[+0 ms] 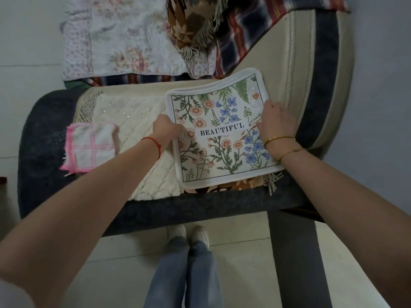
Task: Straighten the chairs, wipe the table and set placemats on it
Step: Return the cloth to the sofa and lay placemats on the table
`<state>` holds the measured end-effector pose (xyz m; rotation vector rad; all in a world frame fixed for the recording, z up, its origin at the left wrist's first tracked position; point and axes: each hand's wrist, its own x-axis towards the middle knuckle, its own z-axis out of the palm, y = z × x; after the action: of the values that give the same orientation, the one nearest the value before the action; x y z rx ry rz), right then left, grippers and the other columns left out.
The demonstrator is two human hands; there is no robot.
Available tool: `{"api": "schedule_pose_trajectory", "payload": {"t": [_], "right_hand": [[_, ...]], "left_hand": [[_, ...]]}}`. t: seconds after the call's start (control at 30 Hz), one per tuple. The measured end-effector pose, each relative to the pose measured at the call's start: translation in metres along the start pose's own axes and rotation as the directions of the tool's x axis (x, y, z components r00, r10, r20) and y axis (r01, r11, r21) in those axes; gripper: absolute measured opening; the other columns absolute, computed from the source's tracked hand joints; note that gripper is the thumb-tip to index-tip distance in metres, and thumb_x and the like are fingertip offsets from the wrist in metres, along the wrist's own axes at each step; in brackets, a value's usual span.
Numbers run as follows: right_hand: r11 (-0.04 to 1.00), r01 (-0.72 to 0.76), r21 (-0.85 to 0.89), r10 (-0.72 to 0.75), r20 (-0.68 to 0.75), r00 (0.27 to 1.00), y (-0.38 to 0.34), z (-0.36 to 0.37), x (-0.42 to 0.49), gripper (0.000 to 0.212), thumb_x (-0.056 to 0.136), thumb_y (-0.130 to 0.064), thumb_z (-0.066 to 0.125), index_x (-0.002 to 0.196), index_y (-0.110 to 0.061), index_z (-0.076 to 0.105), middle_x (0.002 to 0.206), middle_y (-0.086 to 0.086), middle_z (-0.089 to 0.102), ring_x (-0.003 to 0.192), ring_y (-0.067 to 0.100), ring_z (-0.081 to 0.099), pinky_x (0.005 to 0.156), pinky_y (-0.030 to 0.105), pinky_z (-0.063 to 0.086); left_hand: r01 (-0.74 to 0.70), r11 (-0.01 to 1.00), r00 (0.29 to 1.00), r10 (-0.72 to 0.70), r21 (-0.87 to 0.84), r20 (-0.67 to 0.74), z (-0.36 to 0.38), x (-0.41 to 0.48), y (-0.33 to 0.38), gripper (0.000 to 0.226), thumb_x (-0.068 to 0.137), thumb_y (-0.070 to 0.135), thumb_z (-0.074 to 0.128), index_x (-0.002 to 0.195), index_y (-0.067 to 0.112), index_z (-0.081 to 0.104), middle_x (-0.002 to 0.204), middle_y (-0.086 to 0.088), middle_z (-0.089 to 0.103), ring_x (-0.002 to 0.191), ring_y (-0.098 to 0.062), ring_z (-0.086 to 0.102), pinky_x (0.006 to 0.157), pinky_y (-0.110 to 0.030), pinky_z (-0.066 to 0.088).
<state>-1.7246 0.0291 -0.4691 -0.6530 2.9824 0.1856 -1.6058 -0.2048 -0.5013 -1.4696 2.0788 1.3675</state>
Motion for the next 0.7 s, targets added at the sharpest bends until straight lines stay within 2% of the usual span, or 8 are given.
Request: {"api": "schedule_pose_trajectory", "payload": {"t": [0.07,0.13,0.23,0.43,0.57,0.63,0.7], "right_hand": [[1.0,-0.006,-0.013,0.006,-0.013,1.0,0.0,0.002,-0.005,0.026,0.097,-0.017,0.055,0.117,-0.003,0.047,0.108,0.019,0.058,0.087,0.033,0.06,0.061,0.035,0.035],[0.999,-0.022,-0.03,0.022,-0.012,1.0,-0.001,0.001,-0.009,0.029,0.096,-0.019,0.057,0.117,-0.003,0.045,0.107,0.019,0.058,0.084,0.032,0.06,0.06,0.034,0.033],[0.998,-0.056,-0.018,0.056,0.015,0.998,-0.001,-0.001,-0.016,0.034,0.096,-0.021,0.058,0.122,-0.005,0.042,0.11,0.017,0.056,0.085,0.032,0.062,0.061,0.034,0.033],[0.973,-0.132,0.189,0.121,0.069,0.99,0.0,0.0,-0.022,0.048,0.092,-0.024,0.063,0.126,-0.004,0.037,0.118,0.019,0.053,0.094,0.037,0.064,0.065,0.035,0.038],[0.944,-0.228,0.239,0.213,0.087,0.973,0.001,-0.009,-0.021,0.056,0.09,-0.03,0.066,0.13,-0.004,0.036,0.114,0.018,0.06,0.095,0.035,0.064,0.065,0.034,0.038],[0.902,-0.292,0.317,0.261,0.14,0.955,0.004,-0.012,-0.02,0.052,0.089,-0.036,0.068,0.124,-0.006,0.043,0.111,0.014,0.064,0.095,0.032,0.064,0.066,0.033,0.04],[0.829,-0.295,0.476,0.234,0.183,0.955,0.003,-0.014,-0.019,0.037,0.089,-0.037,0.067,0.111,-0.012,0.049,0.107,0.011,0.064,0.09,0.027,0.061,0.068,0.034,0.044]], "left_hand": [[-0.028,0.998,1.0,0.028,-0.059,0.0,0.0,-0.006,-0.004,0.039,0.091,0.01,0.065,0.125,0.004,0.048,0.113,-0.006,0.06,0.093,-0.02,0.058,0.051,-0.019,0.043],[-0.044,0.991,0.999,0.043,-0.127,-0.01,-0.002,-0.01,-0.009,0.044,0.091,0.009,0.065,0.128,0.007,0.041,0.113,-0.007,0.057,0.096,-0.022,0.058,0.059,-0.023,0.047],[-0.067,0.982,0.998,0.064,-0.178,-0.02,-0.009,-0.015,-0.015,0.037,0.092,0.007,0.064,0.118,0.012,0.038,0.116,-0.01,0.059,0.101,-0.026,0.062,0.074,-0.034,0.055],[-0.11,0.972,0.994,0.114,-0.206,0.006,-0.02,-0.019,-0.021,0.036,0.091,0.006,0.066,0.112,0.014,0.038,0.119,-0.014,0.062,0.104,-0.03,0.065,0.081,-0.044,0.059],[-0.118,0.954,0.992,0.126,-0.276,0.011,-0.026,-0.023,-0.021,0.038,0.088,0.006,0.069,0.112,0.013,0.041,0.113,-0.015,0.066,0.1,-0.031,0.068,0.083,-0.049,0.059],[-0.138,0.941,0.99,0.142,-0.31,-0.007,-0.032,-0.027,-0.021,0.038,0.086,0.005,0.071,0.113,0.012,0.044,0.108,-0.014,0.069,0.095,-0.03,0.07,0.081,-0.048,0.06],[-0.174,0.93,0.985,0.167,-0.323,-0.05,-0.043,-0.032,-0.018,0.036,0.087,0.004,0.071,0.113,0.011,0.047,0.104,-0.011,0.071,0.089,-0.026,0.071,0.075,-0.041,0.06]]}}
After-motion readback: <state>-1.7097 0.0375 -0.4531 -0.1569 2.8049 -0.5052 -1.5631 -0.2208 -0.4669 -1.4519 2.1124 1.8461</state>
